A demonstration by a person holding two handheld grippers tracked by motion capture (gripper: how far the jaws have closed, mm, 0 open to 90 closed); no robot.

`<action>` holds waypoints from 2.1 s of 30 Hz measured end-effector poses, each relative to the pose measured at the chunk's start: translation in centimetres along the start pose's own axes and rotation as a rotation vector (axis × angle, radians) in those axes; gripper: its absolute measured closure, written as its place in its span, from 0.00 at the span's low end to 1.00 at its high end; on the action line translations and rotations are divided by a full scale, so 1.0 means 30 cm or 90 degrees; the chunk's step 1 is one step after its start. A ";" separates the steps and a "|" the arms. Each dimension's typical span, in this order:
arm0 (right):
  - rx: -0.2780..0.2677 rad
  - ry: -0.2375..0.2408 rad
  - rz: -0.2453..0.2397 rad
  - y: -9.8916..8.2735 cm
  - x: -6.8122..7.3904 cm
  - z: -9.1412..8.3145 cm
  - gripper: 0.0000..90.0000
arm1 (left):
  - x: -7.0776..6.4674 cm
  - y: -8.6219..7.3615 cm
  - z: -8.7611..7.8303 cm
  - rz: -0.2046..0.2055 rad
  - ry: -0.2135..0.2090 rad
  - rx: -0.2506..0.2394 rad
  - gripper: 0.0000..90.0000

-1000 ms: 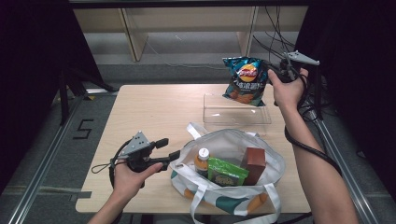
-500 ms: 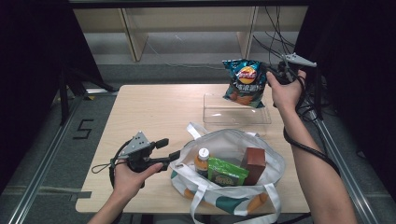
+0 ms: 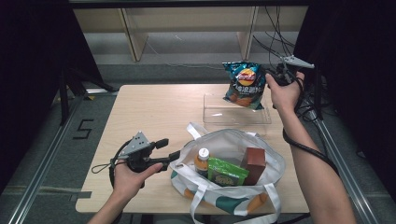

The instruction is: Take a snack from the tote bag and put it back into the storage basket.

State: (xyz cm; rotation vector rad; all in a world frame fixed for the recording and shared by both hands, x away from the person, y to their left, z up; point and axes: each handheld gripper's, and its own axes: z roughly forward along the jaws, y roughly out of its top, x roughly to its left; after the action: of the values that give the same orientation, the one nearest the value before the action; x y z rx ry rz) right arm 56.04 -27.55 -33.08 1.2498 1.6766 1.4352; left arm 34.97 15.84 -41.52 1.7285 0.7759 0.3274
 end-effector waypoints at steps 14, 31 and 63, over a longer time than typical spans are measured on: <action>0.016 -0.001 -0.004 -0.024 -0.008 0.012 1.00 | -0.001 0.000 0.000 0.000 -0.001 0.001 0.36; 0.028 -0.007 0.008 -0.048 -0.009 0.030 1.00 | 0.000 0.000 -0.001 0.001 -0.001 0.002 0.36; 0.060 -0.017 0.028 -0.092 -0.041 0.054 1.00 | -0.007 -0.003 0.004 0.003 -0.003 0.002 0.36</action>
State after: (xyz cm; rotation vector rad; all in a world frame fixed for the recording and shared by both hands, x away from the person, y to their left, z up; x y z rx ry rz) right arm 57.21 -27.96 -36.28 1.3591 1.7259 1.3719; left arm 34.86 15.61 -41.60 1.7338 0.7703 0.3257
